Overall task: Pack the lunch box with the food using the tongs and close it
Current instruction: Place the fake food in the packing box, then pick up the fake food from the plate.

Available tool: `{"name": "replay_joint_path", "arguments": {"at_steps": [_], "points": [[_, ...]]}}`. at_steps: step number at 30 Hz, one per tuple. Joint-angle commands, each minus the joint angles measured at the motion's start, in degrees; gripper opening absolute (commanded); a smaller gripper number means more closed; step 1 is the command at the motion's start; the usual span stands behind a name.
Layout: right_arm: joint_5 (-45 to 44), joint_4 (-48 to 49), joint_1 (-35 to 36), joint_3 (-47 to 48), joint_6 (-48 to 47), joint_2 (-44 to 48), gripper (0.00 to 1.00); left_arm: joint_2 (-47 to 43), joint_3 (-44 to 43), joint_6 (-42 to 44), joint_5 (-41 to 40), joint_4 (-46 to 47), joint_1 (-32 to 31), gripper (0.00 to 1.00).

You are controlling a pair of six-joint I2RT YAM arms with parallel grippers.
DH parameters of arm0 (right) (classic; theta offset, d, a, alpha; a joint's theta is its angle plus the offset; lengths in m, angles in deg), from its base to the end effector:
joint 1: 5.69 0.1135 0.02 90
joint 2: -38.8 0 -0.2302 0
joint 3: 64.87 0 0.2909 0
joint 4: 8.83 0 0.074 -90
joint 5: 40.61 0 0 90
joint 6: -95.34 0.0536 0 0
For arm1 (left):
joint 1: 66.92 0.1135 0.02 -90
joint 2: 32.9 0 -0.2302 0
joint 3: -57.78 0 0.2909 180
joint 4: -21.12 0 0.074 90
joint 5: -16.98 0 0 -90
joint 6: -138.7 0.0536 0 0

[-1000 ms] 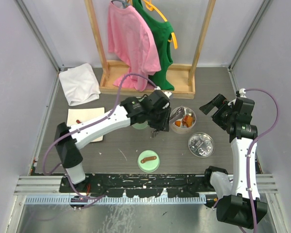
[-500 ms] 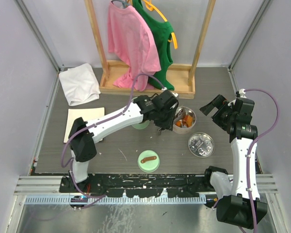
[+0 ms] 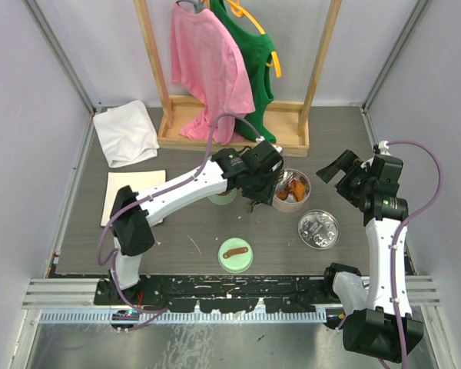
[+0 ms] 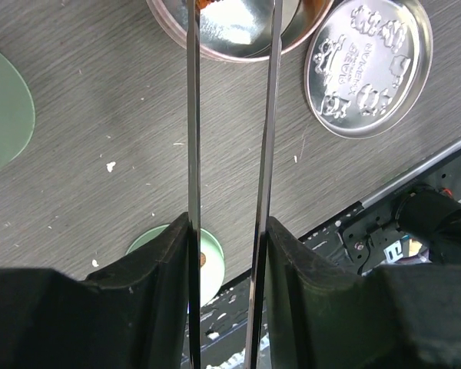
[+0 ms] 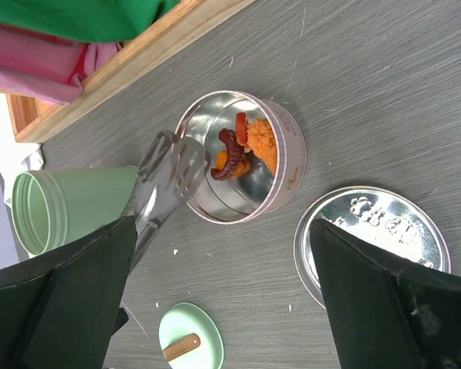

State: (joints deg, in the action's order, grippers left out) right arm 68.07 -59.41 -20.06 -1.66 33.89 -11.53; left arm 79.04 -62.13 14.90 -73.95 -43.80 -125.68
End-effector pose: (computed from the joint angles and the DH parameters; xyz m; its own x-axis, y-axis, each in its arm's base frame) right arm 0.2516 -0.0467 0.2792 -0.5253 0.6020 -0.6014 0.2740 0.7888 0.5502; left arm 0.2412 -0.3960 0.2604 -0.8343 0.3029 -0.4608 0.4648 0.8359 -0.2921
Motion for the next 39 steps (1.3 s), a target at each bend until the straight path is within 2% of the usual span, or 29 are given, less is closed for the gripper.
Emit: {"name": "replay_joint_path", "arguments": {"at_steps": [1, 6, 12, 14, 18, 22, 29, 34, 39], "points": [[0.04, 1.85, -0.13, 2.83, -0.69, 0.45, 1.0, -7.57, -1.72, 1.02, -2.02, 1.69, 0.06, 0.38], [0.12, 1.98, -0.17, 2.96, -0.56, 0.15, 1.0, -16.18, 1.57, 1.92, -5.15, 3.81, 0.14, 0.37], [0.81, 2.44, -0.21, 2.4, 0.03, 0.14, 1.0, -31.1, 12.29, 0.13, -17.94, 5.08, 1.78, 0.34], [0.9, 2.55, -0.13, 2.36, 0.15, 0.16, 1.0, -36.38, 16.45, -1.74, -20.69, 3.88, 4.43, 0.34], [1.3, 2.62, -0.2, 2.48, 0.44, 0.05, 1.0, -48.23, 25.02, -5.53, -21.32, -0.62, 13.0, 0.34], [2.17, 3.31, -0.2, 2.16, 1.16, -0.08, 1.0, -54.63, 29.75, -7.9, -21.28, -7.7, 22.03, 0.35], [2.77, 3.85, -0.16, 1.35, 1.7, -0.04, 1.0, -56.16, 34.77, -13.26, -20.02, -22.77, 28.96, 0.35], [2.86, 3.87, -0.14, 1.27, 1.61, 0.03, 1.0, -54.3, 38.41, -10.1, -17.25, -25.39, 31.06, 0.34], [3.15, 4.22, -0.15, 0.83, 1.9, 0.1, 1.0, -47.75, 39.21, -4.25, -9.97, -28.27, 34.23, 0.35]]}}
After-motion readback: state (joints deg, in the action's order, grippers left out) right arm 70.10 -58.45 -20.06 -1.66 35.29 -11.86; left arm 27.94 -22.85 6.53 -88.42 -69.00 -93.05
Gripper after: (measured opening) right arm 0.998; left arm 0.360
